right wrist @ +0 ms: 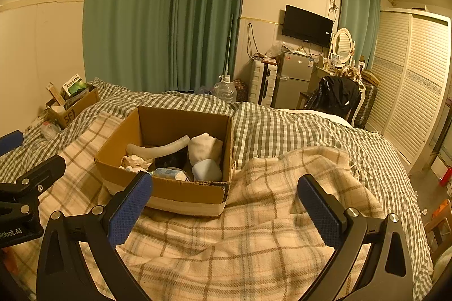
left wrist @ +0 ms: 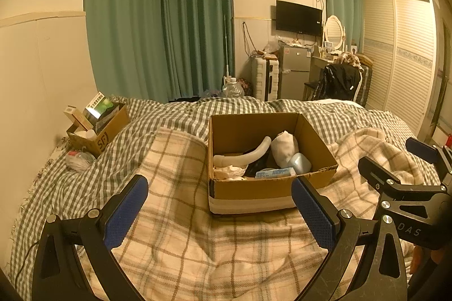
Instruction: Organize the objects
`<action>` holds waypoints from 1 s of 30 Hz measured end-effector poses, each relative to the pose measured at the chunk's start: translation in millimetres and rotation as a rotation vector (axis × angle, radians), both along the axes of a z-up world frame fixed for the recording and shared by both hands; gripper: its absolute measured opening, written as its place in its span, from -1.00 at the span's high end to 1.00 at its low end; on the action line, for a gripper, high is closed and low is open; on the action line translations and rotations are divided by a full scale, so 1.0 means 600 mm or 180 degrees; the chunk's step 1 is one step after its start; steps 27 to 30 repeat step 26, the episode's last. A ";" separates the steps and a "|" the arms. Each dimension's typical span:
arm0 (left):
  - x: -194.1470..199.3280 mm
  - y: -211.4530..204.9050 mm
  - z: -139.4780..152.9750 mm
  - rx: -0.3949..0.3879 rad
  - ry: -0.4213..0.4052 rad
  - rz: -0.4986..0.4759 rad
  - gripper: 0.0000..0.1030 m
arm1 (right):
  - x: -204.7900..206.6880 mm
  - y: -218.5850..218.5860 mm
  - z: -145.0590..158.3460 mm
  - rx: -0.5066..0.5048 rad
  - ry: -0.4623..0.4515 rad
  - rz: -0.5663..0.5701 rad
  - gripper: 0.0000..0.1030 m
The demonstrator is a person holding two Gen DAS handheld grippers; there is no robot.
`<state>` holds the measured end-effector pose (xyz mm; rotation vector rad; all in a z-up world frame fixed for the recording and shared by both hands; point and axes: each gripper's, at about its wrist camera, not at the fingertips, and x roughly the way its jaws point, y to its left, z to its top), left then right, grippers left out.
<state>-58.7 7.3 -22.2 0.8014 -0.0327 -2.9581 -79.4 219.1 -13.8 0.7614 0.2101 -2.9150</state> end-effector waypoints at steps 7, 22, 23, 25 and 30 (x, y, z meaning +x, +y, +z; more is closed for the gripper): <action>0.001 0.000 0.001 0.0005 -0.0009 0.0006 -1.00 | 0.001 -0.001 -0.003 0.0007 -0.0006 0.0000 -0.99; 0.001 0.001 -0.002 0.0003 -0.0019 0.0006 -1.00 | -0.002 -0.002 -0.009 0.0030 -0.0015 0.0001 -0.99; 0.001 0.001 -0.003 0.0009 -0.0023 0.0000 -1.00 | -0.001 -0.002 -0.008 0.0031 -0.0018 -0.0003 -0.99; 0.000 0.001 -0.004 0.0012 -0.0033 -0.0014 -1.00 | -0.001 -0.001 -0.010 0.0024 -0.0021 -0.0004 -0.99; -0.001 0.002 -0.004 -0.0002 -0.0041 -0.0011 -1.00 | -0.002 -0.001 -0.009 0.0021 -0.0024 -0.0002 -0.99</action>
